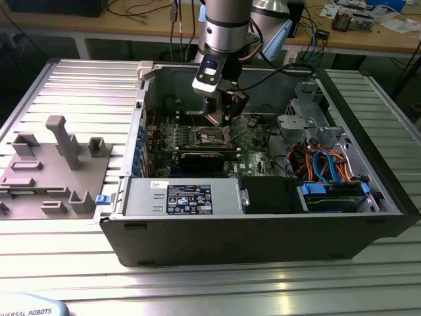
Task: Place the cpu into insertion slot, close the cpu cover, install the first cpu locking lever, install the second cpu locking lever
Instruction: 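Place the cpu into insertion slot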
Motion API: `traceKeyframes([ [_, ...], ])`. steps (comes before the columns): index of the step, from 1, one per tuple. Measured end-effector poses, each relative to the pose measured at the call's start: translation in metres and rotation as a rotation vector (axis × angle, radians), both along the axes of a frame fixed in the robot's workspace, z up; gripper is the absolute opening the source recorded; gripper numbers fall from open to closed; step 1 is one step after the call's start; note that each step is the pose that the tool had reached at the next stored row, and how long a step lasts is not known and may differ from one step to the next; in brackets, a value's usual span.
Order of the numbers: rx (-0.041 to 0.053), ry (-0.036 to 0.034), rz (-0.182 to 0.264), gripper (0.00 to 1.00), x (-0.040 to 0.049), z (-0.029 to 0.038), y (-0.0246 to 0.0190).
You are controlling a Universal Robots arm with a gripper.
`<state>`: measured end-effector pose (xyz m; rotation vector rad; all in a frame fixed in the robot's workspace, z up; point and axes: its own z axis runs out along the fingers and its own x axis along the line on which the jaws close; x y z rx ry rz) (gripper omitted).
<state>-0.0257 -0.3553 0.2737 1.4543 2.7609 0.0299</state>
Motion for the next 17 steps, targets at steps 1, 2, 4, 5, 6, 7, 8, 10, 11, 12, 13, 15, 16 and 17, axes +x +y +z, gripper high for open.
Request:
traceKeyframes([
  [1,-0.0001,0.0001,0.0,0.54,0.0,0.0,0.0],
  [2,0.0,0.0,0.0,0.54,0.0,-0.0003,0.0],
  [4,0.0,0.0001,0.0,0.54,0.0,-0.0005,0.0],
  [5,0.0,0.0,-0.001,0.54,0.0,-0.0007,0.0],
  [6,0.0001,0.0,-0.001,0.54,0.0,-0.0009,0.0],
  [7,0.0,0.0,-0.001,0.54,0.0,-0.0009,0.0],
  [8,0.0,0.0,-0.001,0.54,0.0,-0.0011,0.0],
  [10,-0.0001,0.0001,-0.001,0.54,0.0,-0.0014,0.0],
  [11,0.0001,0.0,-0.001,0.54,0.0,-0.0017,0.0],
  [12,0.0,0.0,-0.001,0.54,0.0,-0.0018,0.0],
  [13,0.0,0.0,-0.001,0.54,0.0,-0.0019,0.0],
  [15,0.0001,0.0,-0.002,0.54,0.0,-0.0022,0.0],
  [16,0.0001,0.0,-0.002,0.54,0.0,-0.0025,0.0],
  [17,0.0,0.0,-0.003,0.54,0.0,-0.0027,0.0],
])
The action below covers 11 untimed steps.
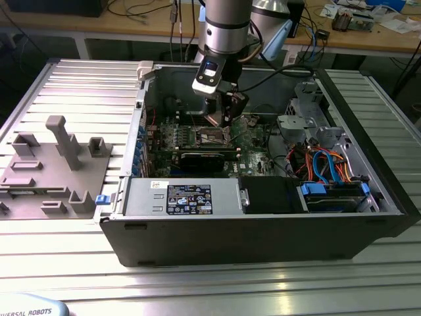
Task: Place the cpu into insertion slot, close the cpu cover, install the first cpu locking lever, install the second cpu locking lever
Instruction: 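Place the cpu into insertion slot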
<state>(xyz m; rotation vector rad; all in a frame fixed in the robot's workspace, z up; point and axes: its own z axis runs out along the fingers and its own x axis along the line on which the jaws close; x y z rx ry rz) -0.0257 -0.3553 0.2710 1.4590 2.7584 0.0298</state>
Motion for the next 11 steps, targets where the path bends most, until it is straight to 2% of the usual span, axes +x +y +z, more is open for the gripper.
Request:
traceKeyframes([
  [11,0.0,0.0,-0.015,0.54,0.0,-0.0016,0.0],
])
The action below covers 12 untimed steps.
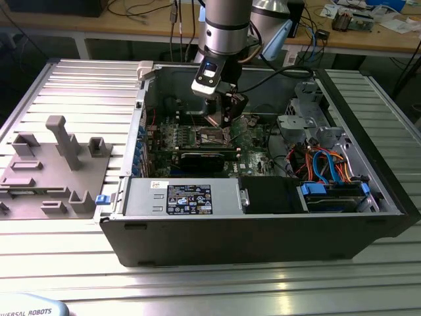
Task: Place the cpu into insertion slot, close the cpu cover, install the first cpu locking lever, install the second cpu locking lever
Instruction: 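Place the cpu into insertion slot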
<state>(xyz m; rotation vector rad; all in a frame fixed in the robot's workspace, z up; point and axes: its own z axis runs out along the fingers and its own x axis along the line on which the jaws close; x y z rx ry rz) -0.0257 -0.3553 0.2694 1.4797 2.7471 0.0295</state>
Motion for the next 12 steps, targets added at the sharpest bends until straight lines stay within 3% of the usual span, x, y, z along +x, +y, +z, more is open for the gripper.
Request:
traceKeyframes([
  [6,0.0002,-0.0001,-0.011,0.54,0.0,-0.0012,0.0005],
  [12,0.0001,0.0,-0.026,0.54,0.0,-0.0027,0.004],
])
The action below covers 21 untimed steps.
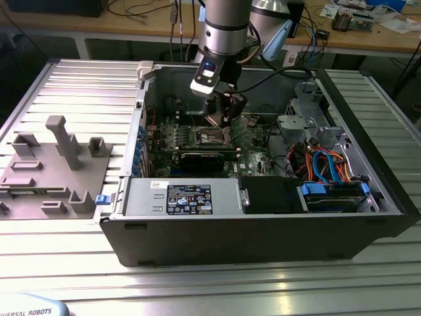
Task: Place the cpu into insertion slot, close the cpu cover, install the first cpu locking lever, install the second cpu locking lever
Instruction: 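Place the cpu into insertion slot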
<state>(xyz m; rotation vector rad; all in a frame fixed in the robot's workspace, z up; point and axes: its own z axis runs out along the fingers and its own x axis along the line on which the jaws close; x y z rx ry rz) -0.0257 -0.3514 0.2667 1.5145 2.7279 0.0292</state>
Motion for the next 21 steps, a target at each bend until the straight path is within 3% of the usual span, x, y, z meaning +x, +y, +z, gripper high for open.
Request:
traceKeyframes([
  [8,0.0001,0.0,-0.045,0.54,-0.0001,-0.0044,0.0052],
  [21,0.0,0.0,-0.074,0.54,-0.0002,-0.0071,0.0058],
])
